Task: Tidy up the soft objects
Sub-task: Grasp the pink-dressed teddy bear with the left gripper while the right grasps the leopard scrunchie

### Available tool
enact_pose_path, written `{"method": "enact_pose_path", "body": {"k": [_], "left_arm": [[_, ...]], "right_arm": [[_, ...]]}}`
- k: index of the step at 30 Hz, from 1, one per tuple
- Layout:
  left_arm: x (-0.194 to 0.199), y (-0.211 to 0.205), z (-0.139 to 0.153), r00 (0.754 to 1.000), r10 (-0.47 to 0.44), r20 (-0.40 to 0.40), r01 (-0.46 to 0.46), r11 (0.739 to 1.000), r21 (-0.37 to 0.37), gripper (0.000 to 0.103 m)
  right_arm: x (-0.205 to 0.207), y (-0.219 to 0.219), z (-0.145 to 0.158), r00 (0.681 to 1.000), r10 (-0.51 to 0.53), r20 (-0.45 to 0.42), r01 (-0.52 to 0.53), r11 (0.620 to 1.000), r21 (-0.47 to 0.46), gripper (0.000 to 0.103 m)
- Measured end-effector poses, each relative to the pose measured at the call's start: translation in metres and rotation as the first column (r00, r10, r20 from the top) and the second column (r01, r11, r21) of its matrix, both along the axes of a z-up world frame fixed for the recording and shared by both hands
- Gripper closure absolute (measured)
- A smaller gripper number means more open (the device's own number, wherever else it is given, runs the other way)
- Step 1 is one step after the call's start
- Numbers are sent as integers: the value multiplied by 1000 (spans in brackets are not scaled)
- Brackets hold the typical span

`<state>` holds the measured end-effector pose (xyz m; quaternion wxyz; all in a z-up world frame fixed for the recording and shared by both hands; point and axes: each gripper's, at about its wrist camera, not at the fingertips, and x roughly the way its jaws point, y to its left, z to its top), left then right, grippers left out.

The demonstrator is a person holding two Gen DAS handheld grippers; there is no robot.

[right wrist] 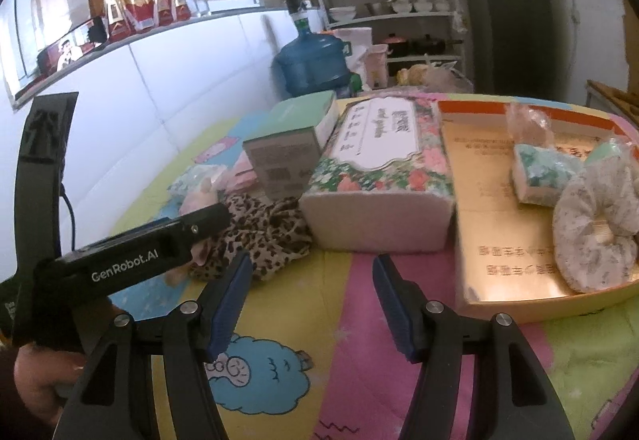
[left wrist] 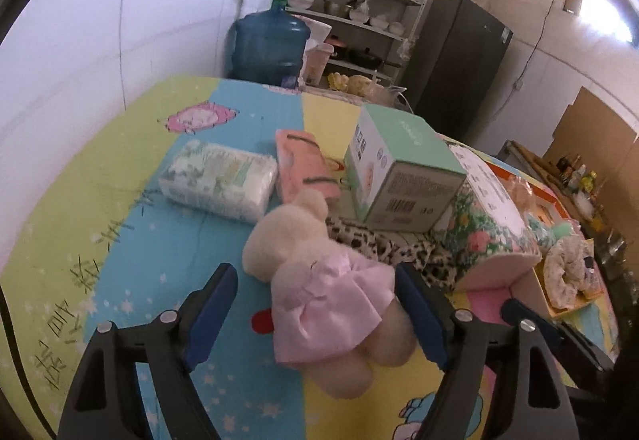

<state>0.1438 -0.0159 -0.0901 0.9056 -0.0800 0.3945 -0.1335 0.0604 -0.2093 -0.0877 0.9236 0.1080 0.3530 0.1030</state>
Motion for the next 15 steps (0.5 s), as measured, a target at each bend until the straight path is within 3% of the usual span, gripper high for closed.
{"method": "enact_pose_path", "body": {"k": [2, 4, 7, 15], "left_arm": [[-3, 8, -4, 1000, -5, -7, 4, 999, -43, 30], [-7, 17, -5, 1000, -3, -1, 3, 995, -97, 43], [-14, 28, -2, 999, 13, 30, -9, 992, -125, 53], [-22, 44, 2, 999, 13, 52, -5, 989, -148, 57]], "right_arm": [[3, 6, -3, 1000, 25, -13, -25, 1000, 10, 38], [8, 11, -7, 999, 43, -29, -43, 999, 23, 38], [15, 17, -10, 997, 61, -49, -59, 997, 41, 38], [34, 34, -14, 991, 94, -93, -88, 994, 66, 38]]}}
